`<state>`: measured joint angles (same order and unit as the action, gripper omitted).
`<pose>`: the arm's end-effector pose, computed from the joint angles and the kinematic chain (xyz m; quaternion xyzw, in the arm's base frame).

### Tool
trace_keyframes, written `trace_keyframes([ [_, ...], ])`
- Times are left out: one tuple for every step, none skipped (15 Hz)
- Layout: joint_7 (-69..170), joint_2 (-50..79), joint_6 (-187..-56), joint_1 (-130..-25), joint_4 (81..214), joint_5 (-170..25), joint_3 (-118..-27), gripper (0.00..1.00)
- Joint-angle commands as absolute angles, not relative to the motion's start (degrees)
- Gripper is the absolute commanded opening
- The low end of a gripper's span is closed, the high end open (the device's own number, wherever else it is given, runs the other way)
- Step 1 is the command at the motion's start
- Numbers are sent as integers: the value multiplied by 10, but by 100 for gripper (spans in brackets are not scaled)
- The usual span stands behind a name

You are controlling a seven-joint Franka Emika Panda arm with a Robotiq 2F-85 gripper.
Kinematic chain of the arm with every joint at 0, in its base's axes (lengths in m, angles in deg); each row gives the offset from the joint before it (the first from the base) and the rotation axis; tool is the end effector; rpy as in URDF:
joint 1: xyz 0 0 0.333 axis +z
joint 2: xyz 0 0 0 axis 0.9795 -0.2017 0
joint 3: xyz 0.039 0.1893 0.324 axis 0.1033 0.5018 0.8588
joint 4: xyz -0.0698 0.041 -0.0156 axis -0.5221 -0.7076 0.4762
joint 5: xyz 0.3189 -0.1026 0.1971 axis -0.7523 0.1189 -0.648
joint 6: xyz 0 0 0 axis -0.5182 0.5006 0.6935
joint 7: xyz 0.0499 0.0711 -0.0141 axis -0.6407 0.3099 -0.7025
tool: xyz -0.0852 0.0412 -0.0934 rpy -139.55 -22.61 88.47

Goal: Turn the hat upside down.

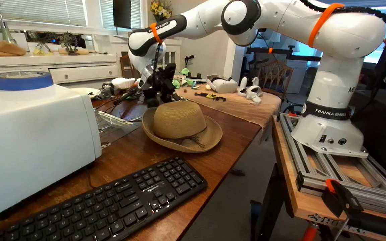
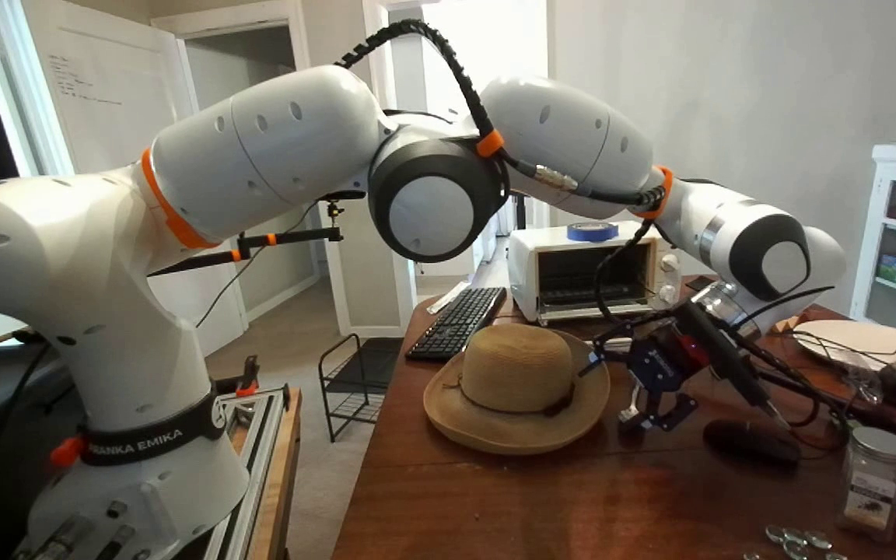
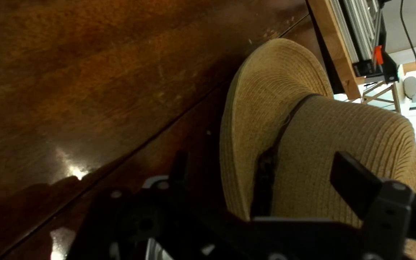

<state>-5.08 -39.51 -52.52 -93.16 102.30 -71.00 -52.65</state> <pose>0.7061 -0.0788 0.1401 -0.8201 -0.3705 0.3342 0.2801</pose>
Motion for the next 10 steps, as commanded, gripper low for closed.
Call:
trace_keyframes([
  [-36,-392,-553,-936,1040,-725,-521,100],
  [-36,-391,-552,-936,1042,-727,-519,100],
  [-37,-390,-552,-935,1045,-728,-518,100],
  [-40,-390,-550,-935,1047,-728,-516,98],
  [-40,-390,-549,-934,1048,-730,-515,92],
  [-39,-390,-548,-934,1049,-731,-514,89],
  [-40,-391,-547,-934,1049,-732,-513,72],
  [-41,-391,-546,-935,1050,-732,-511,64],
  [-41,-391,-545,-935,1050,-733,-510,56],
  [-42,-392,-544,-935,1051,-733,-510,47],
])
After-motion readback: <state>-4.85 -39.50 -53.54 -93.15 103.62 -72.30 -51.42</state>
